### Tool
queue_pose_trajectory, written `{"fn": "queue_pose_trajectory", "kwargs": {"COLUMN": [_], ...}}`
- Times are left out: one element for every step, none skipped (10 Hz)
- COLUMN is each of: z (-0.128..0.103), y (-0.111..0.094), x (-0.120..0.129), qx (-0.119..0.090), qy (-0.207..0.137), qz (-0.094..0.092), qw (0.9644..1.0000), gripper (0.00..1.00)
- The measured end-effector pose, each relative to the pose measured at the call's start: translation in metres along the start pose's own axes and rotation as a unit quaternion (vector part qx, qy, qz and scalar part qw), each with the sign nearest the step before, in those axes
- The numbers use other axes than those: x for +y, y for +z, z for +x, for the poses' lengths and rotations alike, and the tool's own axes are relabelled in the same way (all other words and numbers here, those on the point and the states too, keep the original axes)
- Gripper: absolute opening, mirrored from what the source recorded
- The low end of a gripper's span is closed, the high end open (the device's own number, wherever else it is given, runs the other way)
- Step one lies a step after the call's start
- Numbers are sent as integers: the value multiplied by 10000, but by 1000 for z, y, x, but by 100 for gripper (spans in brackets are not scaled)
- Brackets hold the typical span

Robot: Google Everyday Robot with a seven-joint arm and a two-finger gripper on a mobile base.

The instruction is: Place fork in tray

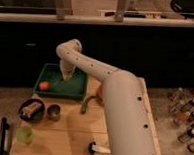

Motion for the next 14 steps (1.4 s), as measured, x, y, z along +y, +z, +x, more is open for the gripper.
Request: {"fn": "queue_pose_trajectory", "kwargs": {"z": [1, 2, 3, 4, 4, 5, 6, 6, 7, 8, 9, 10, 10, 11], "y": [0, -1, -2, -2, -3, -3, -3, -3, -3, -3, -2, -2, -1, -1], "x": [0, 0, -1, -1, -1, -1, -1, -1, -1, -1, -1, -1, -1, 0], "qx": [-7, -18, -27, -36, -47, -56, -61, -72, -81, -96, -107, -122, -129, -134], "qy": [18, 26, 30, 33, 34, 40, 47, 57, 71, 89, 104, 125, 133, 143], "qz": [-6, -10, -4, -3, -2, -1, -4, -3, -1, -8, -10, -15, -16, -17], "qw": [10000, 10000, 10000, 10000, 10000, 10000, 10000, 10000, 9999, 9999, 9999, 9998, 9998, 9998], "gripper": [12, 22, 32, 43, 52, 62, 71, 78, 80, 80, 80, 80, 80, 80]}}
